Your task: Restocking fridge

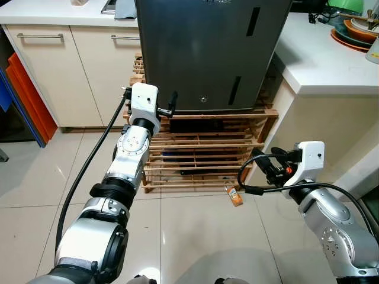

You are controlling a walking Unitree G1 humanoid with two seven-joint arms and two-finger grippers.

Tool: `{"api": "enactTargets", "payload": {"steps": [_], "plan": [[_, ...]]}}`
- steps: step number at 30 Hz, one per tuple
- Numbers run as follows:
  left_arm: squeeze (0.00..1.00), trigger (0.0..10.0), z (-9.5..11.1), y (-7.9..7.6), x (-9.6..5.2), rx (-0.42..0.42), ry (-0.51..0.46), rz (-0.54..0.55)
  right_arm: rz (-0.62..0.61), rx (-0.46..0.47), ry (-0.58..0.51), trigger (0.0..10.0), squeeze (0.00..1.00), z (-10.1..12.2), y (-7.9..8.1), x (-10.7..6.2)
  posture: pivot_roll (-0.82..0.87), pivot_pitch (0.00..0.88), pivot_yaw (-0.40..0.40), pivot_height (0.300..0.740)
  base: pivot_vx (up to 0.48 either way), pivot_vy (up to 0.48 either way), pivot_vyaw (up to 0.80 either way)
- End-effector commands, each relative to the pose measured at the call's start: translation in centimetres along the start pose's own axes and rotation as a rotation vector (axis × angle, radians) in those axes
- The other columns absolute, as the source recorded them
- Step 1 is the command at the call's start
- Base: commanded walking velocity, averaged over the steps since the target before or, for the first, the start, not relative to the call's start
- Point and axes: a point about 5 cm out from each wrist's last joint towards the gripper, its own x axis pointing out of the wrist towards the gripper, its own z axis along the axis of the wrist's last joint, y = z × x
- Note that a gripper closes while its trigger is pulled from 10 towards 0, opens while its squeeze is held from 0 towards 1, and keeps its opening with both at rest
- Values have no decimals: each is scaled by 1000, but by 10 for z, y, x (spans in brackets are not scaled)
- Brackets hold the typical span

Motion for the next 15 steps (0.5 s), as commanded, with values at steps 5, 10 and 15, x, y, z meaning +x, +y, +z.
{"api": "enactTargets", "payload": {"steps": [5, 10, 15], "plan": [[0, 10000, 2, -10, -8, -49, -19, -23, -102, -42, -84, 10000, 0, 3, -3, 11, -138, 0, -11, 740, 88, 0, 0], [0, 10000, 0, -15, -14, -72, -12, -31, -197, -72, -160, 10000, 0, 6, -3, 21, -146, 0, -12, 740, 442, 0, 0], [0, 10000, -3, -22, -19, -98, 13, -50, -254, -32, -172, 10000, 0, 5, -11, 24, -115, 0, -21, 740, 265, 0, 0]]}}
